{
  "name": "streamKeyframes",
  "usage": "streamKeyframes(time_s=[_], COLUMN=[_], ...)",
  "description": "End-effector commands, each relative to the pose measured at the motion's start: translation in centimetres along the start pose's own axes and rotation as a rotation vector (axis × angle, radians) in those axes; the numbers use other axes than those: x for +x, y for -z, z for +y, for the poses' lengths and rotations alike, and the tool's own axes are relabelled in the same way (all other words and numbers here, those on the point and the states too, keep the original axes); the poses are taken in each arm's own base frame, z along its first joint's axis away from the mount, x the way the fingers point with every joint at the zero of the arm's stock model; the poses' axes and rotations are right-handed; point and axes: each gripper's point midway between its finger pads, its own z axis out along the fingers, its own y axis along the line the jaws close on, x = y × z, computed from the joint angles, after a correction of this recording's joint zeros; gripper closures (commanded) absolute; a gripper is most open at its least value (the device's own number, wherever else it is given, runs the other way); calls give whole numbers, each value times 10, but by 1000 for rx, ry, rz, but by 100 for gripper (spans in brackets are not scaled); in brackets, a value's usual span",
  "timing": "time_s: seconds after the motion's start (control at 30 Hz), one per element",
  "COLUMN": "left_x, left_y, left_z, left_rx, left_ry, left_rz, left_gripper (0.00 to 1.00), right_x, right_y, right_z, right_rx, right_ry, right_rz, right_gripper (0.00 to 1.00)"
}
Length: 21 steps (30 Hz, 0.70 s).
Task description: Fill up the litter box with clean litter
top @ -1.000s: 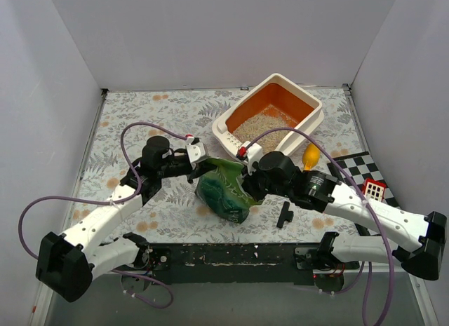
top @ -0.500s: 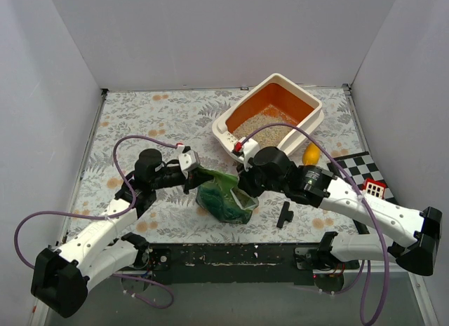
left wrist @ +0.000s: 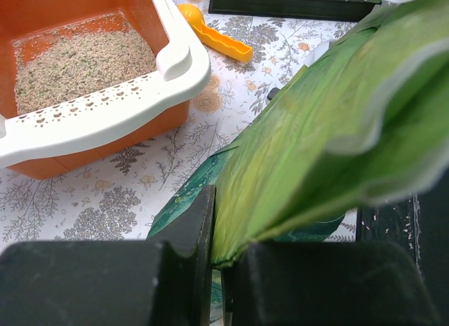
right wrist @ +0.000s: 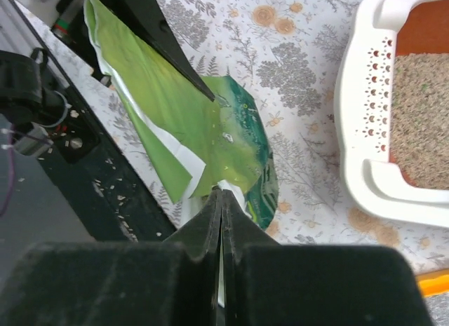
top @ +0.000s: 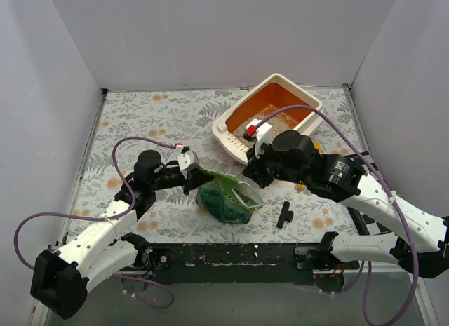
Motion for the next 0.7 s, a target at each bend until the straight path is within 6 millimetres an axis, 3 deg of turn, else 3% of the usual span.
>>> streamKeyframes(time_s=[0.0, 0.37, 0.67], left_x=[-17, -22, -24], left_y=[-1, 0, 0], left_z=[-10, -12, -11], left_rx=[56, 54, 51], left_ry=[-31, -32, -31], left_rz=[-52, -62, -63], left_gripper=[100, 100, 100], right_x=[7, 55, 81], right_y=[20, -7, -44], right_z=[7, 18, 15], right_rx=[-41, -117, -117], right_ry=[14, -9, 1], right_rz=[48, 148, 174], right_gripper=[99, 99, 99])
